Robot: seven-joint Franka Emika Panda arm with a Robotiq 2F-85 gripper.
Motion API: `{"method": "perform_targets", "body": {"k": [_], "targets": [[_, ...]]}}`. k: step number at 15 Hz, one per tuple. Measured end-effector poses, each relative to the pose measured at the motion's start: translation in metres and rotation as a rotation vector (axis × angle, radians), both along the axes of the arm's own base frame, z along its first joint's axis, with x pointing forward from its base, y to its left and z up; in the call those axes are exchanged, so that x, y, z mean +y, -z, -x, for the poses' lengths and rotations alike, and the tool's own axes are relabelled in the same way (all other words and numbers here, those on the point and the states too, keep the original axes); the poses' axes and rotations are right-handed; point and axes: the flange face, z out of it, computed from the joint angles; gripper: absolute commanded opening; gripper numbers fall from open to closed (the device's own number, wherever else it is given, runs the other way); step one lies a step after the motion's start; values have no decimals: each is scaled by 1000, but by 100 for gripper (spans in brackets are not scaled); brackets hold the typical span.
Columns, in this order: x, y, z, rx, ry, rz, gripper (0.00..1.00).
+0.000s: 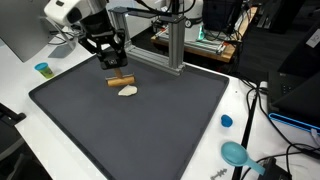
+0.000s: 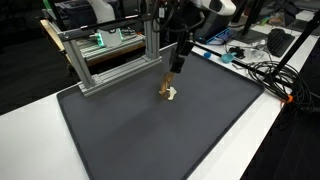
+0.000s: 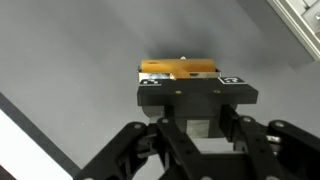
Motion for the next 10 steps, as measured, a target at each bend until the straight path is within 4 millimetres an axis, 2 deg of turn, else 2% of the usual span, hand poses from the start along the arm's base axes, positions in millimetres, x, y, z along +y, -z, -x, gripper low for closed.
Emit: {"method": "perform_targets", "body": {"k": [6,10], "targets": [[8,25,-5,25,15,-52,21],[16,31,-7,22,4,-62,21]]}}
